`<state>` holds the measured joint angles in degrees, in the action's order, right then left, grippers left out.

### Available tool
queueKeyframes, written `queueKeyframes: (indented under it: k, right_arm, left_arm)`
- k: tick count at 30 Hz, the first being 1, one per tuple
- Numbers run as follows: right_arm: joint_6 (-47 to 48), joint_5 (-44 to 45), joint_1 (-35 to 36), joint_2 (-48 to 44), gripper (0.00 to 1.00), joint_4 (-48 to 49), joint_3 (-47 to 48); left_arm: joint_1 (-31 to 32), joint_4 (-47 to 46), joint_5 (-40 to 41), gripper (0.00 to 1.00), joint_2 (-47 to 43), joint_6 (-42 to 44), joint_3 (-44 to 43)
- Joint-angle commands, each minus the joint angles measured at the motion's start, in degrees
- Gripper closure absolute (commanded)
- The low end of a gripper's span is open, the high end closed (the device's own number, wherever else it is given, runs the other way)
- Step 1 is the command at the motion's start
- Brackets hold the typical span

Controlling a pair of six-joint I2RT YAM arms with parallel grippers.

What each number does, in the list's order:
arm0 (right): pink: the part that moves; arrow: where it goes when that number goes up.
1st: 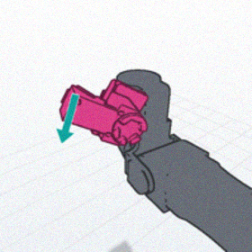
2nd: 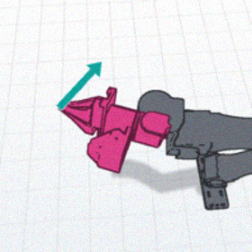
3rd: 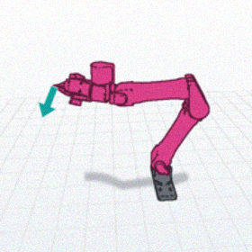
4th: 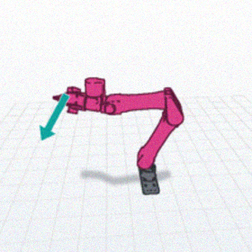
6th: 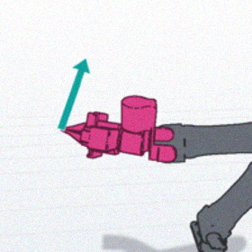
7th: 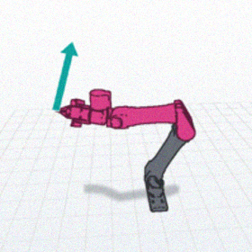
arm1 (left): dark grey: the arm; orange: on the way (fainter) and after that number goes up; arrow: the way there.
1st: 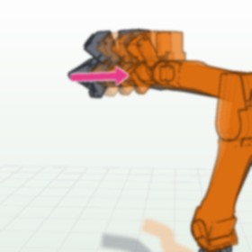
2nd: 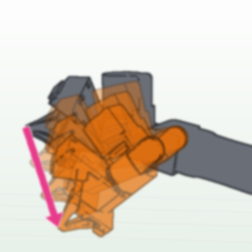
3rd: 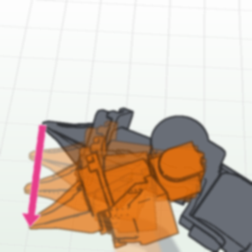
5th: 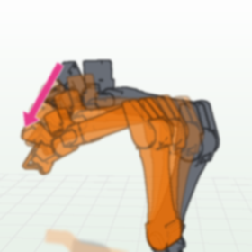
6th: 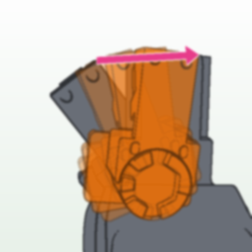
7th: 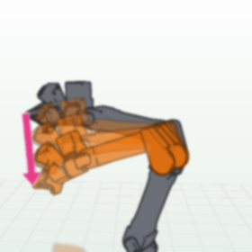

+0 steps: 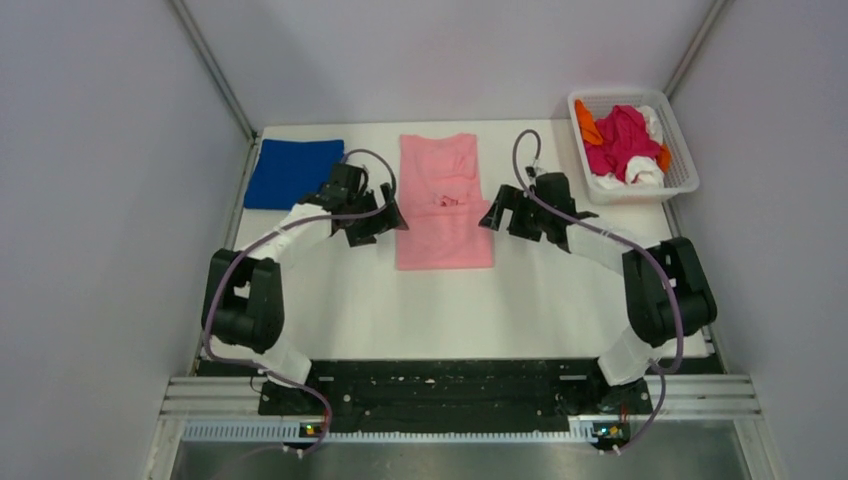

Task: Fold and stack the t-shirts

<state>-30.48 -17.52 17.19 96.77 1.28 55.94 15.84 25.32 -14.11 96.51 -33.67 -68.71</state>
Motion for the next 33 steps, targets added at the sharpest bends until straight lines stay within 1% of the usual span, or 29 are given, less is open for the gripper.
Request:
queueKeyframes:
  k: [1,4,5,7,9,11,12,14,17,19,22,23,26,27,29,31,32,33]
  right_arm:
    - [-2.29,0.76,2.99,-8.50,0.04,2.27,-8.53]
    - [-3.05,1.19,4.87,-10.16,0.04,1.61,-12.17]
    - [-3.38,1.32,5.34,-10.12,0.05,1.59,-12.96]
    - [-4.05,1.41,6.01,-9.74,0.11,1.56,-14.03]
    - [-4.71,1.66,6.25,-9.48,0.19,1.50,-14.85]
    - [-4.85,2.13,6.41,-9.41,0.25,1.81,-15.48]
    - [-4.91,2.38,6.50,-9.30,0.32,1.95,-15.69]
    - [-5.09,2.88,6.58,-8.97,0.38,2.08,-16.13]
    - [-5.33,2.91,6.59,-7.96,0.42,3.00,-16.52]
    - [-5.38,2.74,6.55,-7.07,0.47,3.45,-16.47]
    - [-5.41,2.41,6.54,-5.90,0.50,4.07,-16.43]
    - [-5.37,2.30,6.58,-5.24,0.55,4.31,-16.28]
    - [-5.45,1.47,6.59,-4.59,0.60,4.98,-16.32]
    - [-5.36,1.27,6.61,-4.36,0.63,5.01,-16.31]
    - [-5.38,0.66,6.62,-3.96,0.66,5.45,-16.37]
    - [-5.38,-0.05,6.87,-3.34,0.72,6.19,-16.48]
    - [-5.31,-0.54,7.04,-2.96,0.77,6.83,-16.60]
    - [-5.06,-1.24,7.04,-2.55,0.81,7.74,-16.84]
  left_arm:
    - [0.13,-3.01,-1.05,0.01,-8.31,-2.57,10.24]
    - [0.52,-5.67,-2.91,0.02,-10.36,-4.22,15.25]
    - [0.73,-6.90,-3.95,0.03,-10.54,-4.78,16.59]
    - [1.30,-9.27,-6.08,0.09,-9.87,-6.11,18.83]
    - [2.26,-10.44,-7.41,0.16,-8.42,-7.09,19.59]
    - [3.20,-11.08,-7.48,0.23,-6.55,-7.49,19.46]
    - [3.44,-11.16,-7.28,0.27,-5.72,-7.58,19.24]
    - [3.52,-11.16,-6.59,0.34,-4.00,-7.90,18.86]
    - [3.58,-10.79,-5.52,0.39,-1.77,-8.09,17.91]
    - [3.59,-10.45,-4.40,0.44,-0.67,-8.20,17.26]
    - [3.57,-10.04,-3.32,0.47,0.61,-8.24,16.07]
    - [3.54,-10.26,-2.88,0.52,1.49,-8.30,15.53]
    - [3.59,-10.10,-2.80,0.57,2.61,-8.16,14.77]
    - [3.57,-10.11,-2.64,0.62,2.87,-8.19,14.63]
    - [3.57,-10.11,-2.32,0.76,3.70,-8.20,14.38]
    - [3.59,-9.84,-2.12,0.98,4.75,-8.12,13.81]
    - [3.47,-9.38,-1.29,1.00,5.28,-7.94,13.47]
    - [3.45,-8.88,-0.24,1.00,5.92,-7.65,13.13]
